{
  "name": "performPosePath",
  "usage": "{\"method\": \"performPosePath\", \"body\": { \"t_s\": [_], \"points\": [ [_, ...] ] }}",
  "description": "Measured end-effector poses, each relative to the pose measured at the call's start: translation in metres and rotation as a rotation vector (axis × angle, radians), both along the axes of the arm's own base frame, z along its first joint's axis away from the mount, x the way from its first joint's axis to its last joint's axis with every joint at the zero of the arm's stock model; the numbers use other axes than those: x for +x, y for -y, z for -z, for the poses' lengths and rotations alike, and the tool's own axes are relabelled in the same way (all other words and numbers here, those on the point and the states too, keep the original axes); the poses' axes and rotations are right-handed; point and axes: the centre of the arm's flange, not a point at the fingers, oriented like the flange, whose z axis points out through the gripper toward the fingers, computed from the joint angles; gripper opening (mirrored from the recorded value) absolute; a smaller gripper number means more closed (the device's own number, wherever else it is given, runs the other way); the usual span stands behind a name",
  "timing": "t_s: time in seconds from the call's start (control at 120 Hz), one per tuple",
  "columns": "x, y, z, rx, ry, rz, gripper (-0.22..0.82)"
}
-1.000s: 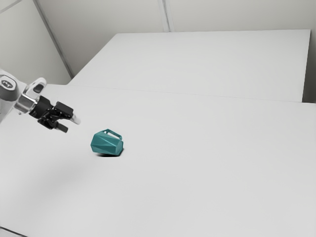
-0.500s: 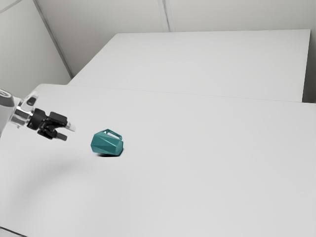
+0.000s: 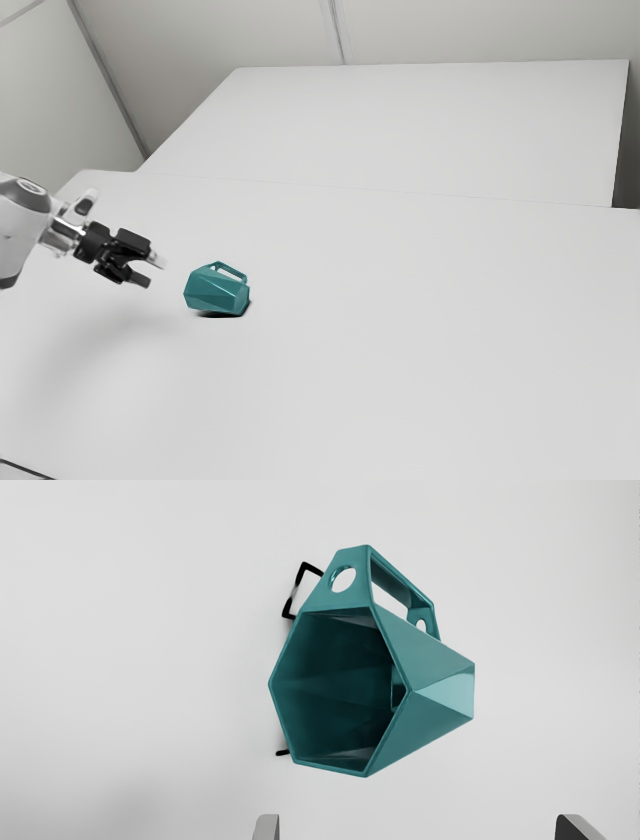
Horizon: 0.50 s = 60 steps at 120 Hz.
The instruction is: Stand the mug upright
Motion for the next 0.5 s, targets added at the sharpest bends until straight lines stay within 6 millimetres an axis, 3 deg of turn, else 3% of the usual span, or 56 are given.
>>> {"method": "performPosePath", "body": {
  "t_s": [0.233,0.5],
  "points": [
    [0.020,0.001,0.004,-0.008,0.023,0.016,0.60],
    [0.038,0.010,0.028,-0.024,0.010,0.041,0.60]
  ]
}}
